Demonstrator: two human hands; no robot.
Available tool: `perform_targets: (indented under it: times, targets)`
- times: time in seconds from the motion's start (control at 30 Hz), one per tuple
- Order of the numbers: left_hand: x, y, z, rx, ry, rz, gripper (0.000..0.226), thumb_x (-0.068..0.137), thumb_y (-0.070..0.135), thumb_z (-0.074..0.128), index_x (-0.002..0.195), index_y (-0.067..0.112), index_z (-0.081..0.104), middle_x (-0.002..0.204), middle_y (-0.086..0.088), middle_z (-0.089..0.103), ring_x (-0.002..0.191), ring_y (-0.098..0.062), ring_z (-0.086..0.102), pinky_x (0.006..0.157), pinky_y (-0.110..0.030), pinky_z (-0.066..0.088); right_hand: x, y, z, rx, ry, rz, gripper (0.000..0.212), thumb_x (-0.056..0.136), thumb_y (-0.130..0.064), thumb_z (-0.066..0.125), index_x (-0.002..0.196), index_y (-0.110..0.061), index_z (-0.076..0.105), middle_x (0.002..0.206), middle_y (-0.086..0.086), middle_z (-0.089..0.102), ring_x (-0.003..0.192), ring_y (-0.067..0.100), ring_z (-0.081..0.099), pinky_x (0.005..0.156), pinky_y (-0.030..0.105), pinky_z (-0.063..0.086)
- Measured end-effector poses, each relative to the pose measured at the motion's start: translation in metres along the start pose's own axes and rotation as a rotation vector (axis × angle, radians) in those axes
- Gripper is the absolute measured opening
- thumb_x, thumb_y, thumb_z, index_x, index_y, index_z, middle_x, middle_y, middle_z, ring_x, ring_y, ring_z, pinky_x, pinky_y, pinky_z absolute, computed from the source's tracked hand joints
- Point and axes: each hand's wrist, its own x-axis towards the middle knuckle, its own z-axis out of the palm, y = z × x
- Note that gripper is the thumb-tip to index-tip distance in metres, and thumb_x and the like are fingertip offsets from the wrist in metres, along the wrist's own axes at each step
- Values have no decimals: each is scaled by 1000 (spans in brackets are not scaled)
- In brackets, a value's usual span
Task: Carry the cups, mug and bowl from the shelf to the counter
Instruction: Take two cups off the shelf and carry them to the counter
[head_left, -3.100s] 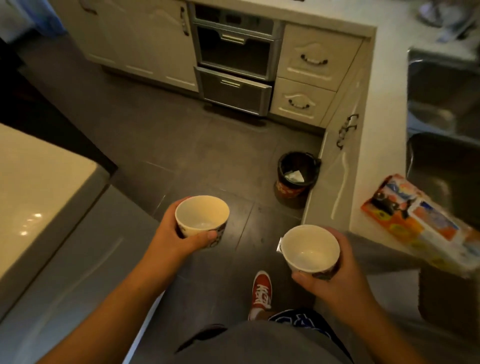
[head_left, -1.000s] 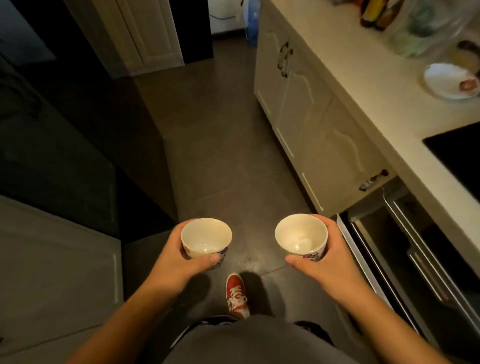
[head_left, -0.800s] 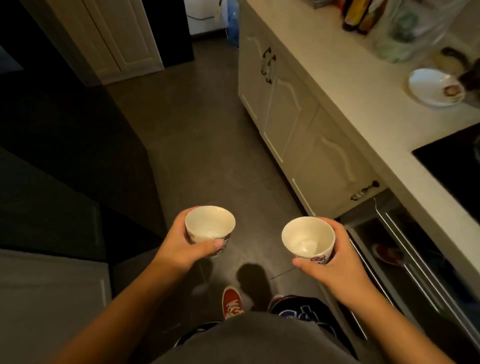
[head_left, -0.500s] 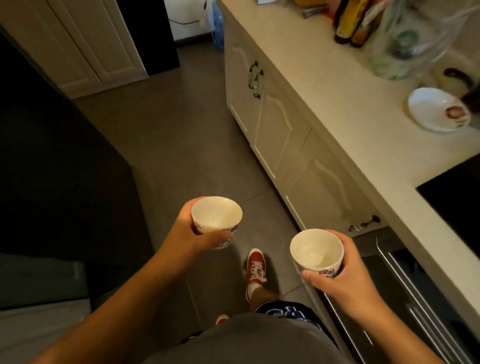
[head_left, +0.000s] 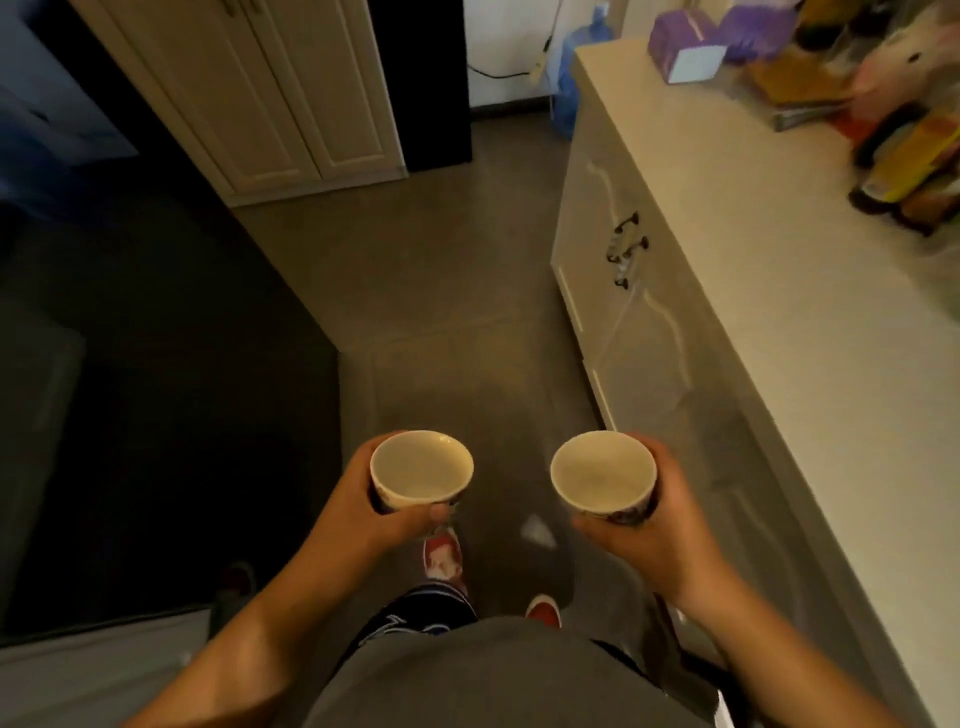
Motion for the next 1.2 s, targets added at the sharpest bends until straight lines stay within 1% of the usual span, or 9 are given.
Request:
perform_targets:
  times: [0.1, 0.2, 0.37, 0.47, 0.67, 0.77, 0.9, 1.07, 1.2]
  targets:
    - [39, 4, -27, -13, 30, -15, 71, 59, 40, 89, 117, 54, 50, 112, 29, 62, 106, 6, 60, 70, -7, 52, 61, -18, 22, 11, -20, -24, 88, 43, -35, 95, 107, -68, 43, 115, -22, 57, 110, 2, 57, 83, 14, 50]
    - [91, 13, -53, -21, 27, -24, 73, 55, 41, 85, 118, 51, 48, 111, 29, 62, 106, 8, 59, 67, -9, 54, 115, -29, 44, 19, -19, -31, 82, 40, -52, 87, 107, -67, 43, 111, -28, 59, 106, -5, 58, 83, 13, 48]
    - [183, 45, -86, -6, -8, -20, 84, 51, 34, 85, 125, 39, 47, 119, 12, 61, 109, -6, 60, 78, -21, 52, 179, -49, 57, 9, 14, -30, 88, 54, -17, 93, 111, -63, 44, 109, -36, 55, 106, -8, 55, 80, 17, 47]
    - [236, 67, -87, -9, -82, -9, 83, 50, 33, 85, 123, 39, 47, 120, 11, 60, 110, -9, 60, 72, -17, 55, 198, -58, 48, 17, 47, 28, 87, 52, -30, 92, 119, -55, 42, 113, -33, 54, 106, -9, 54, 79, 15, 48]
    - [339, 111, -50, 2, -276, 7, 77, 47, 37, 87, 113, 48, 48, 115, 15, 61, 105, -2, 62, 69, -16, 56, 223, -55, 11, 39, 243, 147, 85, 52, -21, 93, 109, -62, 45, 107, -26, 59, 102, 3, 58, 77, 20, 49]
    - [388, 133, -19, 29, -347, 10, 80, 48, 34, 86, 117, 43, 48, 121, 9, 59, 110, -13, 60, 81, -27, 55, 240, -52, -12, 36, 359, 167, 90, 54, -12, 92, 100, -72, 43, 109, -26, 56, 101, 2, 56, 76, 20, 47]
    - [448, 160, 23, 56, -437, 22, 76, 49, 34, 92, 113, 47, 52, 111, 14, 66, 105, -9, 64, 76, -26, 59, 276, -41, -49, 71, 438, 187, 84, 54, -6, 92, 109, -50, 47, 113, -17, 57, 103, 3, 58, 80, 23, 49]
    - [508, 200, 65, 112, -492, 41, 74, 54, 26, 91, 115, 44, 53, 108, 15, 66, 104, -8, 65, 72, -22, 58, 344, -45, -98, 108, 488, 179, 85, 44, -38, 88, 117, -42, 45, 116, -17, 57, 104, -5, 57, 81, 17, 50]
    - [542, 230, 93, 130, -524, 75, 73, 59, 18, 89, 119, 38, 52, 113, 6, 65, 105, -12, 65, 73, -25, 58, 394, -51, -133, 64, 492, 121, 85, 52, -21, 92, 118, -40, 42, 120, -19, 54, 109, -7, 54, 80, 7, 48]
